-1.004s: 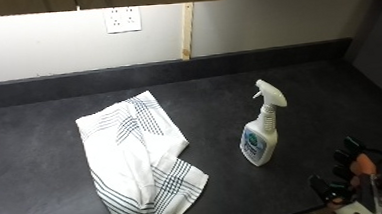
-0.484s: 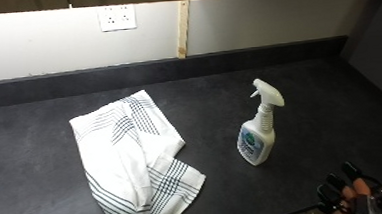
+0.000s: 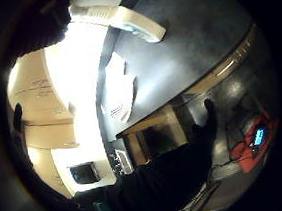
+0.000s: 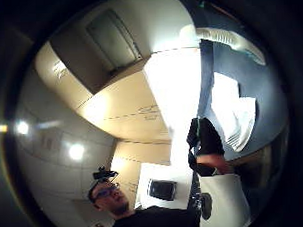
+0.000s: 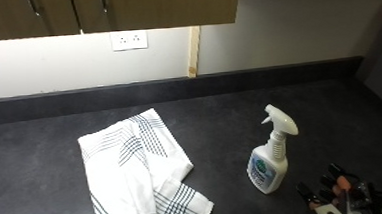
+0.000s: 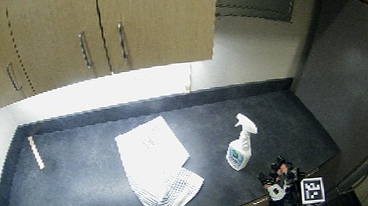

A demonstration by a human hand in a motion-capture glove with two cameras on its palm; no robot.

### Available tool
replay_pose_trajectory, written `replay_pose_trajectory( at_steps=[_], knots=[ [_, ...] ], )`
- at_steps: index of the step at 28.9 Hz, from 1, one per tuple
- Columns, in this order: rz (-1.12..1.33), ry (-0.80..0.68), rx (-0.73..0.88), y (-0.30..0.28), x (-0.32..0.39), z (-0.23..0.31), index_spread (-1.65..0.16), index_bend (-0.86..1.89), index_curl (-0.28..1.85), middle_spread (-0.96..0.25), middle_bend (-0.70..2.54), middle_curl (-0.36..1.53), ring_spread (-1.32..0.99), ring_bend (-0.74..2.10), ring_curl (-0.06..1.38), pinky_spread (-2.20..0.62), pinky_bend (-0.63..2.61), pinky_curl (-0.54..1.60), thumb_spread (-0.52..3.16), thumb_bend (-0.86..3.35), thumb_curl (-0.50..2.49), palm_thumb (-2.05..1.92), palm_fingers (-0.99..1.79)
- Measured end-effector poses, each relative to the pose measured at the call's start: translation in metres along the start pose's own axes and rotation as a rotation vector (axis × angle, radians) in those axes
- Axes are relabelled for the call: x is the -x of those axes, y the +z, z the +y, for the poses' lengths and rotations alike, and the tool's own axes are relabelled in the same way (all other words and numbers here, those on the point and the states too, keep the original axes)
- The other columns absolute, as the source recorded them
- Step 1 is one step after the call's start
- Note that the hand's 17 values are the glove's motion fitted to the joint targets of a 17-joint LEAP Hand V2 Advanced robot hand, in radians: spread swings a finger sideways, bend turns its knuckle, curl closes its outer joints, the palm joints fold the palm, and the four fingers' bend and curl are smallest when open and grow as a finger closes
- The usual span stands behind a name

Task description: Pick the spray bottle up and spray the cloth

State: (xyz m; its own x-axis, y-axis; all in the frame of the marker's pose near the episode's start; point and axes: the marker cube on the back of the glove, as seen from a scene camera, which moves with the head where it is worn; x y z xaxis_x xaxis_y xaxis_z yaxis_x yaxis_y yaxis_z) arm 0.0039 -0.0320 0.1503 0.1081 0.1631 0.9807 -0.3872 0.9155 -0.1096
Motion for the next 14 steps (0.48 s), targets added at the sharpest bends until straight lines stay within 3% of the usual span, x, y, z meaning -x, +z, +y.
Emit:
replay_pose_trajectory(
  at_steps=[14],
  knots=[
    [0.164, 0.083, -0.068, 0.009, -0.082, -0.063, -0.35, 0.14, 0.21, 0.12, 0.19, 0.33, 0.12, 0.42, 0.35, 0.09, 0.77, 0.37, 0.99, -0.02, 0.53, 0.85, 0.31]
  ],
)
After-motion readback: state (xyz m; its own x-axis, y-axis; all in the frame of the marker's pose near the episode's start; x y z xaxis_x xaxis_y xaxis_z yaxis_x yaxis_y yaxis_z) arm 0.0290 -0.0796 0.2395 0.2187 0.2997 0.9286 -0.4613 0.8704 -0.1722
